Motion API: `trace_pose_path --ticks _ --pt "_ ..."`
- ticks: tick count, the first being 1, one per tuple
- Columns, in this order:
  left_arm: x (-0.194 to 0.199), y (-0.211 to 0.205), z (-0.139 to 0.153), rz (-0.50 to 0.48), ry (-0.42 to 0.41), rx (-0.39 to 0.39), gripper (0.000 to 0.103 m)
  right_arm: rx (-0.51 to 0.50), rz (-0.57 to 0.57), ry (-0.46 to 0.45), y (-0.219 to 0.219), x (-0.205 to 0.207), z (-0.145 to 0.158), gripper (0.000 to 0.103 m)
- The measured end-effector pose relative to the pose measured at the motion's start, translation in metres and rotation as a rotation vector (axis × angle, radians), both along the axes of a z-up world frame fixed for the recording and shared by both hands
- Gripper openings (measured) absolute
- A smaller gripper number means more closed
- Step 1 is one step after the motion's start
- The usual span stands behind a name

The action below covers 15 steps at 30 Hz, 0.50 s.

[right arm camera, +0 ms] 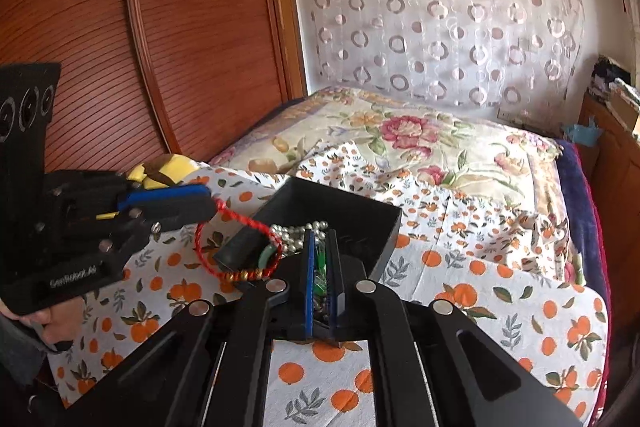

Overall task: Organize jewelry
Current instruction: 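Lower the charm into the box with both tools and open them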

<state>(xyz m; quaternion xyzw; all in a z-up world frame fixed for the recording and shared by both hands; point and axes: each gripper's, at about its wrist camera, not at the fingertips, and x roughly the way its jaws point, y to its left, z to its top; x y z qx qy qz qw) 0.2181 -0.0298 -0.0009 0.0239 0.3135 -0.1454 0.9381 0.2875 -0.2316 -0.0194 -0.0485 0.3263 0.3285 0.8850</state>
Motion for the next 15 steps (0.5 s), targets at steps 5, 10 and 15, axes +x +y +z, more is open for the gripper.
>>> trace_pose_path --ticks 5,10,15 --pt "0.014 -0.002 -0.007 -0.011 0.013 -0.005 0.006 -0.006 -0.017 0.01 -0.007 -0.002 -0.005 0.008" --pt "0.022 -0.004 -0.01 -0.013 0.015 0.006 0.009 -0.028 -0.014 0.012 -0.013 -0.015 -0.01 0.008" --pt "0.016 -0.004 -0.012 -0.024 0.023 0.016 0.045 -0.043 -0.004 0.026 -0.017 -0.038 -0.019 0.008"
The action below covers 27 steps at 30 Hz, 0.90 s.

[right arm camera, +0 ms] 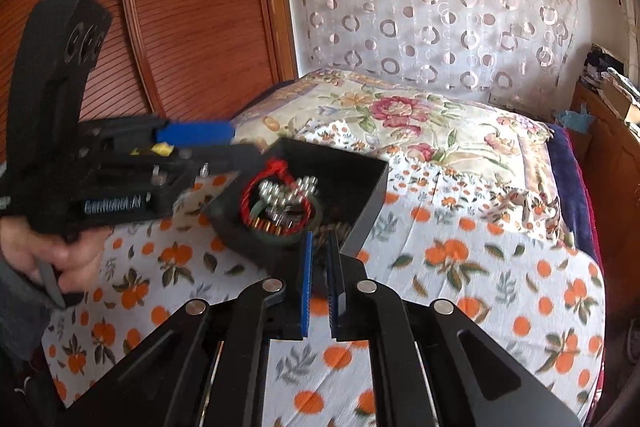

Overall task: Organize jewelry
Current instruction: 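Lower the charm into the box with both tools and open them, then move the right tool to the gold ring while the left tool approaches the silver earring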

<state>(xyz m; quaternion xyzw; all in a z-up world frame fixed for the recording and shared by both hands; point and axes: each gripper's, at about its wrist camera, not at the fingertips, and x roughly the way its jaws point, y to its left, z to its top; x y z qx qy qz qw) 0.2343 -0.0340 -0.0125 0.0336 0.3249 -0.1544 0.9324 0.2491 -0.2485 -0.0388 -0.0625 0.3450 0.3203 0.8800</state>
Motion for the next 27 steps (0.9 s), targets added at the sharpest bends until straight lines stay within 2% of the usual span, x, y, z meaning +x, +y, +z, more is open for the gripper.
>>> trace_pose_path --ticks 2,5,7,9,11,17,18,19,21,27 --pt "-0.006 0.002 -0.001 0.001 0.01 -0.002 0.05 -0.005 0.01 0.013 -0.001 -0.012 -0.006 0.008" --pt "-0.023 0.009 -0.004 -0.009 0.015 -0.011 0.063 -0.013 0.025 0.04 0.0 -0.028 -0.017 0.008" --pt "-0.032 0.011 -0.008 -0.012 0.023 -0.012 0.067 -0.022 0.034 0.05 0.0 -0.042 -0.025 0.008" --pt "-0.044 0.015 -0.014 -0.012 0.041 -0.008 0.077 -0.027 0.041 0.069 0.001 -0.052 -0.032 0.008" --pt "-0.055 0.02 -0.024 -0.007 0.064 -0.006 0.08 -0.037 0.052 0.089 0.003 -0.06 -0.04 0.008" --pt "-0.085 0.028 -0.052 -0.028 0.139 0.038 0.083 -0.065 0.064 0.125 0.004 -0.08 -0.055 0.008" --pt "-0.087 0.029 -0.054 -0.029 0.145 0.042 0.083 -0.063 0.064 0.129 0.004 -0.083 -0.057 0.014" --pt "-0.092 0.029 -0.057 -0.032 0.153 0.047 0.083 -0.06 0.064 0.129 0.003 -0.085 -0.057 0.025" --pt "-0.098 0.03 -0.061 -0.029 0.16 0.051 0.084 -0.056 0.067 0.131 0.005 -0.09 -0.057 0.034" --pt "-0.111 0.03 -0.075 -0.026 0.196 0.046 0.084 -0.102 0.104 0.128 0.017 -0.1 -0.061 0.034"
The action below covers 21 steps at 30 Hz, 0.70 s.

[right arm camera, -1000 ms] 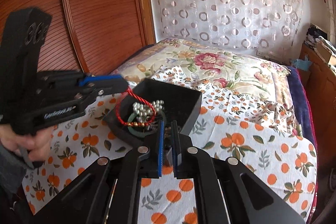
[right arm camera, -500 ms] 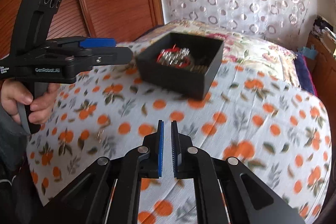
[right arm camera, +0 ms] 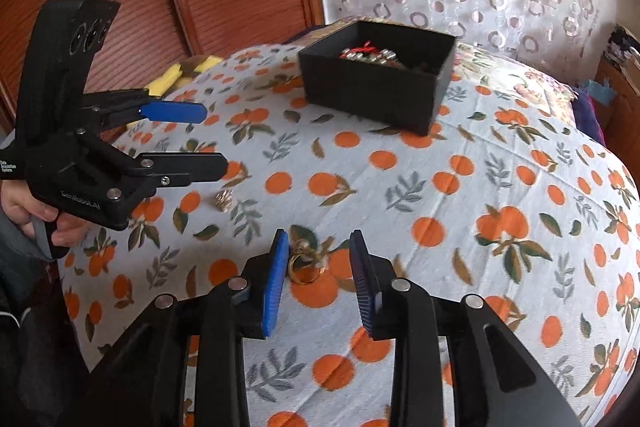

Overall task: Organize jewelry
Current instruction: 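Move the right tool to the gold ring while the left tool approaches the silver earring, then grasp the gold ring with the right tool while the left tool grasps the silver earring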

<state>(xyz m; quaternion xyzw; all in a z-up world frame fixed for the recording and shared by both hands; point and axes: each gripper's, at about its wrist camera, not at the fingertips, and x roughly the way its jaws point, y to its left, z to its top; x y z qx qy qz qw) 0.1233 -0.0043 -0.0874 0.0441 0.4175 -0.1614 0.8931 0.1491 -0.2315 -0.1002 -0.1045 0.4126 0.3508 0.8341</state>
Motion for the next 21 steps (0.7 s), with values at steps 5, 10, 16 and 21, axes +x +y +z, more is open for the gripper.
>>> trace_pose_path --ticks 5,10,16,21 --pt "-0.007 -0.002 -0.008 0.005 0.018 0.008 0.084 -0.066 0.026 -0.035 0.008 -0.007 -0.005 0.034" --pt "-0.011 -0.006 -0.013 -0.003 0.029 0.024 0.084 -0.092 0.032 -0.07 0.009 -0.009 -0.006 0.022" --pt "-0.018 -0.018 -0.014 -0.039 0.013 0.039 0.069 -0.08 0.01 -0.072 0.001 -0.006 -0.005 0.022" --pt "-0.019 -0.024 -0.014 -0.048 0.006 0.045 0.042 -0.059 -0.012 -0.077 -0.005 -0.001 0.0 0.022"
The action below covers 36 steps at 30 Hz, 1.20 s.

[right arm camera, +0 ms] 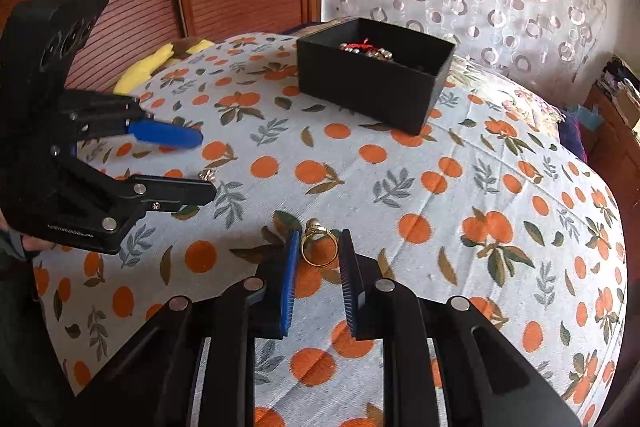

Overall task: Organize jewelry
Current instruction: 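Grasp the gold ring with the right tool while the left tool grasps the silver earring, then lower the ring into the box and open the right tool while the left tool drops the earring in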

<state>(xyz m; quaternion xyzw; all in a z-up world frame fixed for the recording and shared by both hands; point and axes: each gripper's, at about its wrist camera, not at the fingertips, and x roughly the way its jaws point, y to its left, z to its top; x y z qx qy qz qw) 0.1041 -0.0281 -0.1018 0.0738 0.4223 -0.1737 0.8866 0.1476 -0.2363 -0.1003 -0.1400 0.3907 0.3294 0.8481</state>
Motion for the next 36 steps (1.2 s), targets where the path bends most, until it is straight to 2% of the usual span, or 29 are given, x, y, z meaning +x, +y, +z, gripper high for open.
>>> trace_pose_path --ticks 2,5,6,16,20,25,30,36 --pt "0.0 -0.003 -0.001 -0.006 0.0 0.003 0.034 0.008 -0.008 -0.004 -0.003 0.003 0.002 0.022" --pt "0.0 -0.004 -0.003 -0.009 0.006 0.003 0.014 0.02 -0.013 -0.007 -0.005 0.006 0.005 0.022" --pt "0.0 -0.004 -0.004 -0.008 0.007 0.002 0.013 0.023 -0.014 -0.008 -0.005 0.007 0.005 0.022" --pt "0.017 0.002 0.012 0.029 -0.026 -0.045 0.013 0.063 -0.004 -0.046 -0.004 0.033 0.026 0.022" --pt "0.036 0.003 0.026 0.042 -0.058 -0.049 0.013 0.098 -0.01 -0.09 -0.001 0.056 0.046 0.022" --pt "0.068 0.007 0.047 0.068 -0.107 -0.062 0.013 0.142 -0.031 -0.103 0.0 0.091 0.061 0.022" --pt "0.095 0.011 0.059 0.098 -0.134 -0.09 0.013 0.149 -0.05 -0.086 0.007 0.122 0.06 0.022" --pt "0.125 0.012 0.059 0.126 -0.134 -0.085 0.013 0.139 -0.054 -0.076 0.016 0.136 0.052 0.022"
